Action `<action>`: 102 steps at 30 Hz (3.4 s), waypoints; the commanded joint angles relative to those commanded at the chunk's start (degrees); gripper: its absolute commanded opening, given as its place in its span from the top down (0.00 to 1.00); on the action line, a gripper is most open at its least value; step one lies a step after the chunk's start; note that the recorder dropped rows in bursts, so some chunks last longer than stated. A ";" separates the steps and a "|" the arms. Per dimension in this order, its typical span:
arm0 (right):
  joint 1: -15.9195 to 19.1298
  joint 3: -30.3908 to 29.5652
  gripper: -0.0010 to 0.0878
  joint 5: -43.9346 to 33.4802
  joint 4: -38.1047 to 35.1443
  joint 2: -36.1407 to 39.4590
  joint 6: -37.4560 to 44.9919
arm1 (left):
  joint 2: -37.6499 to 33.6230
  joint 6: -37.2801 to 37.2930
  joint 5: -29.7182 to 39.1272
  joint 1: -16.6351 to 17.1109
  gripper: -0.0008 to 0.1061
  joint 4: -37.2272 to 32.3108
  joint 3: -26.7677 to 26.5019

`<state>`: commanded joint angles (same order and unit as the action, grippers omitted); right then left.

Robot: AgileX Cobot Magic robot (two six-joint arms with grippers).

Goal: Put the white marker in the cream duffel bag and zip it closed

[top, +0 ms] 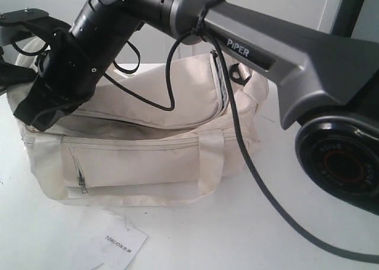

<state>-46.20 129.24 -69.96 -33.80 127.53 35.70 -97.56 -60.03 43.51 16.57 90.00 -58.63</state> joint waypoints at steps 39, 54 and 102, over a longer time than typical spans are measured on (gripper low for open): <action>-0.66 0.00 0.80 13.73 0.66 6.85 -35.70 | 0.00 -0.37 2.76 0.00 0.99 0.35 0.00; -0.45 0.00 0.99 4.25 6.20 2.87 -27.57 | 0.00 -0.37 2.76 0.00 0.99 0.59 0.00; -1.78 -0.09 0.69 9.44 18.84 4.05 3.14 | 0.00 -3.00 4.96 0.00 0.99 3.75 0.00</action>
<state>-47.98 129.15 -60.52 -14.96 131.58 38.84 -97.56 -63.03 48.47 16.57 93.75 -58.63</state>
